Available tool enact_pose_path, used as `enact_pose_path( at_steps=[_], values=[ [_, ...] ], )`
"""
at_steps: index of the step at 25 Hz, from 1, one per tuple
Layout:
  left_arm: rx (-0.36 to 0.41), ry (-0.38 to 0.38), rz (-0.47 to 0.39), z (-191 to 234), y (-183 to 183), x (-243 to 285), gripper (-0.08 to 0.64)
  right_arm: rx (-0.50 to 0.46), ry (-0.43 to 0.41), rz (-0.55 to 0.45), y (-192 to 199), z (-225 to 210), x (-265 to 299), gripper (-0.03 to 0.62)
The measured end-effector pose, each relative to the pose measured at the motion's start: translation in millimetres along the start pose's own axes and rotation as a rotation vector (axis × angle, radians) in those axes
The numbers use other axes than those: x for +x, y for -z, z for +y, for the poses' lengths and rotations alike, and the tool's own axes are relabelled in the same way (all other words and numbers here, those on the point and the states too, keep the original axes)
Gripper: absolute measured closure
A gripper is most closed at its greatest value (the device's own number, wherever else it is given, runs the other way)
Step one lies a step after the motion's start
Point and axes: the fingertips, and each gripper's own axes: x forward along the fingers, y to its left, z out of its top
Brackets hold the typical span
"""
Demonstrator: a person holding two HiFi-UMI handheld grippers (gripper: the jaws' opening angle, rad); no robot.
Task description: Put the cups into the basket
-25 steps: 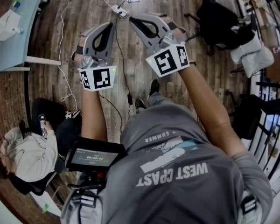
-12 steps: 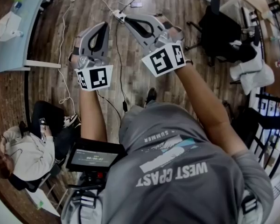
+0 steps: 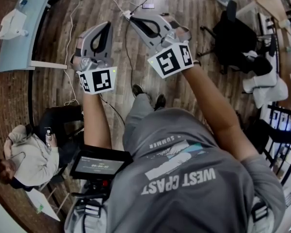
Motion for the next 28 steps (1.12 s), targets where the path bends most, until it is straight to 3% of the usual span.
enact_pose_path(
  at_steps=[17,28],
  values=[
    [-0.027,0.018,-0.041,75.5,101.1,66.4,0.560,-0.003,0.028,0.046,28.8,-37.2,134.9,0.580],
    [-0.038,0.001,0.004,102.8,149.6,113.1,0.560,0.003,-0.006,0.028,58.2,-63.3,195.8,0.580]
  ],
)
